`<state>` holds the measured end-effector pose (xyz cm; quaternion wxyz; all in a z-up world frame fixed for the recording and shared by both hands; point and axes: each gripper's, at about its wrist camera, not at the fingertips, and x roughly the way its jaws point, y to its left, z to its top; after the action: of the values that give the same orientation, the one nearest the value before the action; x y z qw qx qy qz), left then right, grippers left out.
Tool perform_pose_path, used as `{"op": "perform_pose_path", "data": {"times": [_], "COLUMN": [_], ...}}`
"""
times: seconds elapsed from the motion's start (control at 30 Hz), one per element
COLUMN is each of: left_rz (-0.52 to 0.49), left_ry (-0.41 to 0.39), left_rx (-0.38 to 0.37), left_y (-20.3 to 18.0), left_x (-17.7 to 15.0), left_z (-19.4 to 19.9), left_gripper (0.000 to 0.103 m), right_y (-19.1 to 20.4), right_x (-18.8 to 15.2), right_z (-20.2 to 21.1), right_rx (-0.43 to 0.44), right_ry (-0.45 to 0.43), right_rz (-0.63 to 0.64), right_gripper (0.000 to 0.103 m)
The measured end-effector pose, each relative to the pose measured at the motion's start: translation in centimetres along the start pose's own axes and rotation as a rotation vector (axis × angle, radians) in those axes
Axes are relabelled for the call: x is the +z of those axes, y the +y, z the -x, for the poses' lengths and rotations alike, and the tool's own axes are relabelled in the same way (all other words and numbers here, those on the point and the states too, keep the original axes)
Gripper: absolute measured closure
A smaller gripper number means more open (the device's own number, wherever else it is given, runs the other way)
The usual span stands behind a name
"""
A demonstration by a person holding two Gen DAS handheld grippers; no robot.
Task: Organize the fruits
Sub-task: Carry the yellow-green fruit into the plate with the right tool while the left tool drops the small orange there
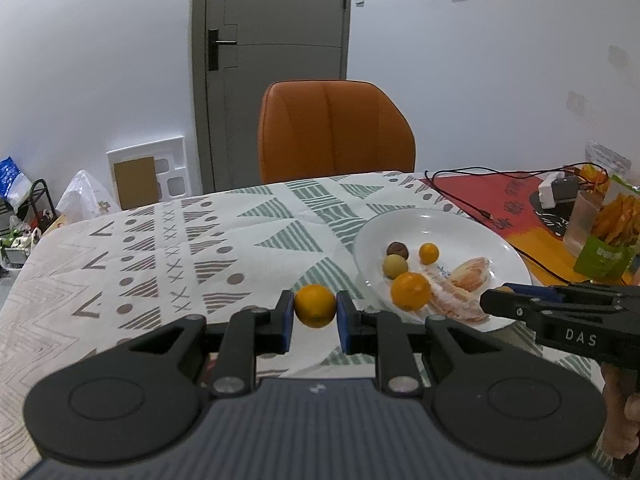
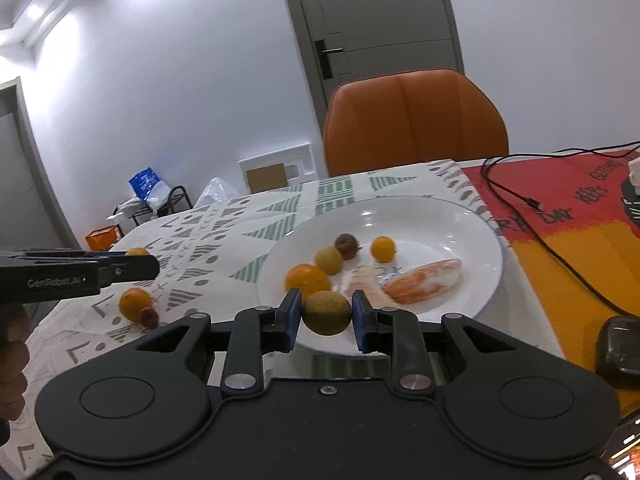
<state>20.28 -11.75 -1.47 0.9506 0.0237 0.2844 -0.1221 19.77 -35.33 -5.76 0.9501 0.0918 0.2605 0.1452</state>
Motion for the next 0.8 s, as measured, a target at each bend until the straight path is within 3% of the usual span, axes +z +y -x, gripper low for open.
{"op": "perform_pose_path", "data": {"times": [0.4, 0.5, 0.63, 0.8], "left_rz": [-0.046, -0.059, -0.075, -0.095], "left_ry": [0.021, 0.026, 0.031, 0.039], "left_rx": [-0.027, -0.038, -0.054, -0.07], "left_y": [-2.7, -3.5, -4.5, -5.6], "left_x": [1.0, 1.2, 1.4, 1.4], "left_z": [-2.3, -2.9, -3.5, -4.1], "left_gripper": [0.082, 0.082, 0.082, 0.082], "right_y": [-3.4, -3.7, -4.0, -4.2], "right_x": [0.5, 0.6, 0.5, 0.1], "right_z": [-0.6, -0.6, -0.3, 0.1], "right_rx": [-0.052, -0.084, -0.075, -0.08], "right_ry": [-0.022, -0.04, -0.044, -0.04], "right_rz": [-0.037, -0.023, -0.014, -0.02], "right_gripper": [0.076, 0.057, 0.053, 0.036]}}
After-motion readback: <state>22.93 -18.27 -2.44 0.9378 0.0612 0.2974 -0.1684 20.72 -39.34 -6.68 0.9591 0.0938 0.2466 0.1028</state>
